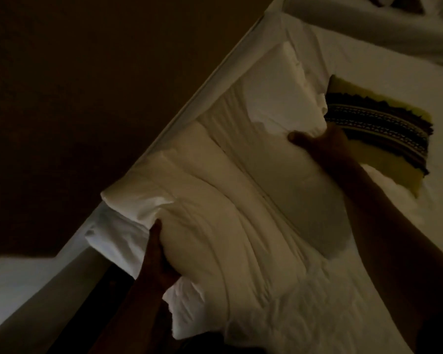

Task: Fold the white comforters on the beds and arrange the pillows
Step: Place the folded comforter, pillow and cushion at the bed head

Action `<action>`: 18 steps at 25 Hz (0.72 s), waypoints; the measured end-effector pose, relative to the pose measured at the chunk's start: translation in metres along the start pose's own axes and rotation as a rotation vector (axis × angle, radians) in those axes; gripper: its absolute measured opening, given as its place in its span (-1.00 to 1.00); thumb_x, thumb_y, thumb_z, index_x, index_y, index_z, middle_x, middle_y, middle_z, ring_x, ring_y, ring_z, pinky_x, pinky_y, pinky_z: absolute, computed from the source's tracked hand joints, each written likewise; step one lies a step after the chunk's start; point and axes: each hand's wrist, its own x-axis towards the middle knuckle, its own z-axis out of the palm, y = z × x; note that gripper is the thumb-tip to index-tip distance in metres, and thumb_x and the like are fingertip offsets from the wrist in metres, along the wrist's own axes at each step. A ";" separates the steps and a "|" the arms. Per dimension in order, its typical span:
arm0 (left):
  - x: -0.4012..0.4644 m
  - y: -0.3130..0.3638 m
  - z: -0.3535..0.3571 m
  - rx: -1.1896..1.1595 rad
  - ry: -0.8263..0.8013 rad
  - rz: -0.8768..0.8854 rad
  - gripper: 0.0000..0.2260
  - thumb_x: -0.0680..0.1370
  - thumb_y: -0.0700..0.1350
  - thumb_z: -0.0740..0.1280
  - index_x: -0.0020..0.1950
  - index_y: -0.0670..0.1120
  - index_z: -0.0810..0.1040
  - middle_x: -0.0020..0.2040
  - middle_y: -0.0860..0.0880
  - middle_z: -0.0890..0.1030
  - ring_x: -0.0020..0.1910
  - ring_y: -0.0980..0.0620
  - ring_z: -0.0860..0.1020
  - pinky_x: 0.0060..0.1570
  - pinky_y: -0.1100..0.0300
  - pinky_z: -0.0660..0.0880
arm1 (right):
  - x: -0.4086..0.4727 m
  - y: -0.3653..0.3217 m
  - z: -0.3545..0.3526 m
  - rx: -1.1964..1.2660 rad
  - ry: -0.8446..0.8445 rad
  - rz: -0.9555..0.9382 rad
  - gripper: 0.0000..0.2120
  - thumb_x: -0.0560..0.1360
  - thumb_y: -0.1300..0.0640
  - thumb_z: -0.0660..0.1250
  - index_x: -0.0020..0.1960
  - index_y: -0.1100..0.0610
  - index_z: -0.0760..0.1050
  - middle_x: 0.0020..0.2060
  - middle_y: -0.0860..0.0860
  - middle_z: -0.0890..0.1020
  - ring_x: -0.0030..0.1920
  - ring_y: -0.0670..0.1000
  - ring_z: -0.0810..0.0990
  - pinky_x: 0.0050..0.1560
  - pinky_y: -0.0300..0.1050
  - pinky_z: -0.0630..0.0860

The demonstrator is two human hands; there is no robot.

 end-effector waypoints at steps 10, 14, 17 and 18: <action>0.103 0.033 0.074 0.141 -0.206 -0.126 -0.35 0.37 0.00 0.53 0.40 -0.18 0.47 0.26 -0.26 0.59 0.28 -0.27 0.53 0.26 -0.19 0.47 | 0.127 -0.102 0.034 -0.310 0.032 -0.183 -0.16 0.16 -0.36 0.55 0.29 0.05 0.44 0.07 -0.05 0.52 0.06 0.00 0.49 0.06 -0.01 0.50; 0.148 0.043 0.109 0.277 -0.207 -0.093 -0.71 0.42 -0.14 0.50 0.08 -0.20 0.59 -0.14 -0.10 0.73 0.09 -0.17 0.62 0.04 -0.05 0.58 | 0.199 -0.135 0.034 -0.406 0.020 -0.257 -0.12 0.18 -0.40 0.51 0.34 0.05 0.42 0.23 0.06 0.56 0.20 0.09 0.53 0.07 -0.05 0.46; 0.187 0.045 0.107 0.173 -0.261 -0.025 -0.67 0.53 -0.19 0.37 0.29 -0.24 0.55 0.23 -0.25 0.61 0.29 -0.24 0.52 0.35 -0.21 0.38 | 0.263 -0.129 0.050 -0.468 0.059 -0.300 -0.07 0.21 -0.47 0.43 0.42 0.00 0.35 0.32 0.08 0.49 0.33 0.14 0.43 0.25 0.05 0.43; 0.200 0.042 0.093 0.116 -0.261 -0.034 -0.65 0.54 -0.19 0.35 0.33 -0.18 0.54 0.27 -0.24 0.58 0.31 -0.22 0.52 0.37 -0.21 0.36 | 0.285 -0.121 0.061 -0.511 0.098 -0.293 -0.03 0.22 -0.51 0.37 0.48 -0.05 0.27 0.38 0.09 0.42 0.39 0.19 0.35 0.37 0.14 0.34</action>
